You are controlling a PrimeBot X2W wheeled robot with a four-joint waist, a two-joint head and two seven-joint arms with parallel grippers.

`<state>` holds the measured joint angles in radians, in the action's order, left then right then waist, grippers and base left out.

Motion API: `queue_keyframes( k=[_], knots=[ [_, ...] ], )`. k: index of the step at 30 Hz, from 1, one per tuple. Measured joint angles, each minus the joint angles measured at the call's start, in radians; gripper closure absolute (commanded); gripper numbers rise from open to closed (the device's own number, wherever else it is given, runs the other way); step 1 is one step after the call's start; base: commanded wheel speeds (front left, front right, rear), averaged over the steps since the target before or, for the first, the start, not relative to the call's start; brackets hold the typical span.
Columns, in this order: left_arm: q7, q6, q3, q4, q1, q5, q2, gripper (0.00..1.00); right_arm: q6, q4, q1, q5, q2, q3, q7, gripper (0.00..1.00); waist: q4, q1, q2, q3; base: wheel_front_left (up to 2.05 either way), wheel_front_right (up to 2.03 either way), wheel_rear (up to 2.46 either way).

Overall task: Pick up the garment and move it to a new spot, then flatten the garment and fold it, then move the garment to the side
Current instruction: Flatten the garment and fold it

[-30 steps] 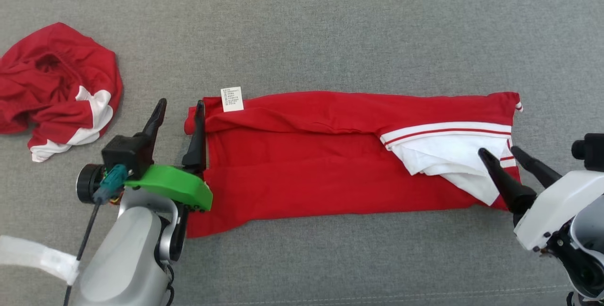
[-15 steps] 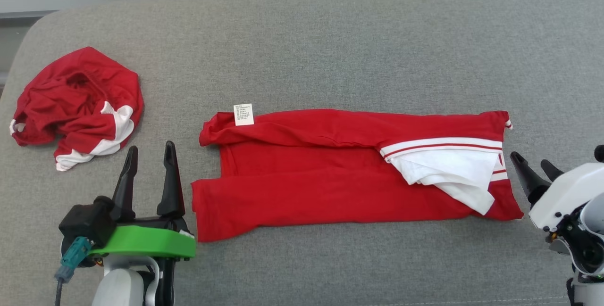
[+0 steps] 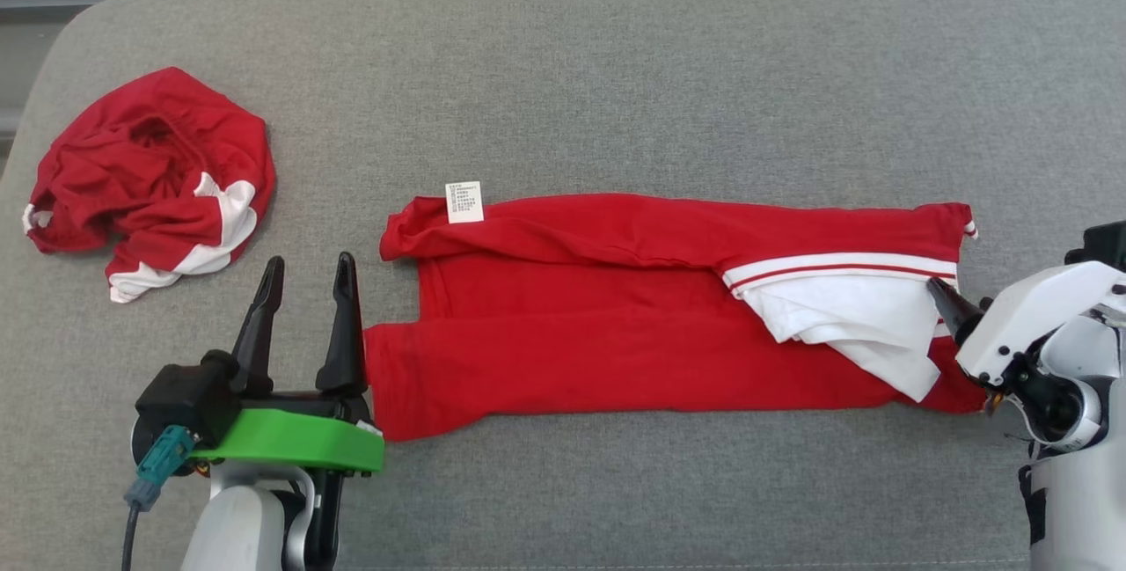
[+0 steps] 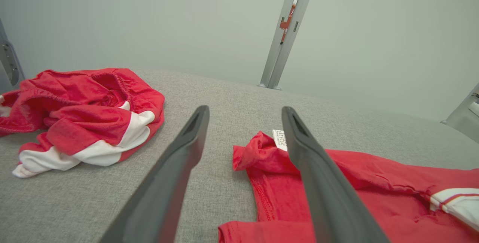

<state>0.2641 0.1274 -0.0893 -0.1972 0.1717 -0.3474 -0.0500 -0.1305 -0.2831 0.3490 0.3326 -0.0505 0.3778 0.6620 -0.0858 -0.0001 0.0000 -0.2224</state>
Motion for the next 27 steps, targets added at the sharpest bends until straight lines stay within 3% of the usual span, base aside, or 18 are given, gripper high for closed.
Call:
queue_keyframes(
  k=[5,11,18,19,20,21,27],
  knots=[
    [0.000,0.000,0.006,0.005,0.015,0.001,0.000,0.00,0.000,-0.071,0.031,-0.003,0.001,-0.025,-0.002,0.00,-0.009,0.0000,0.0001,-0.017,0.00,0.00,0.00],
    [0.000,0.000,0.003,0.009,0.018,-0.006,0.000,0.00,-0.002,-0.099,0.046,-0.119,0.001,-0.017,0.025,0.00,-0.016,0.0000,0.0000,-0.028,0.00,0.00,0.00],
    [0.000,0.001,-0.004,0.008,0.018,-0.012,0.000,0.00,-0.001,-0.111,0.067,-0.164,-0.003,-0.040,0.096,0.02,-0.017,0.0000,0.0000,-0.037,0.00,0.00,0.00],
    [0.000,0.001,-0.004,0.008,0.018,-0.013,0.000,0.00,-0.001,-0.113,0.072,-0.164,-0.006,-0.047,0.105,0.51,-0.016,0.0000,0.0000,-0.039,0.00,0.00,0.00],
    [0.000,0.001,-0.003,0.008,0.019,-0.016,0.000,0.00,-0.001,-0.115,0.079,-0.160,-0.008,-0.056,0.107,0.91,-0.015,0.0000,0.0000,-0.042,0.00,0.00,0.00],
    [0.000,0.001,-0.002,0.008,0.020,-0.018,0.000,0.00,0.000,-0.119,0.085,-0.159,-0.010,-0.064,0.107,1.00,-0.014,0.0000,0.0000,-0.045,0.00,0.00,0.00],
    [0.000,0.000,0.020,0.011,0.030,-0.020,0.000,0.00,-0.003,-0.136,0.114,-0.201,0.003,-0.066,0.063,1.00,-0.001,0.0000,0.0000,-0.054,0.00,0.00,0.00]
  ],
)
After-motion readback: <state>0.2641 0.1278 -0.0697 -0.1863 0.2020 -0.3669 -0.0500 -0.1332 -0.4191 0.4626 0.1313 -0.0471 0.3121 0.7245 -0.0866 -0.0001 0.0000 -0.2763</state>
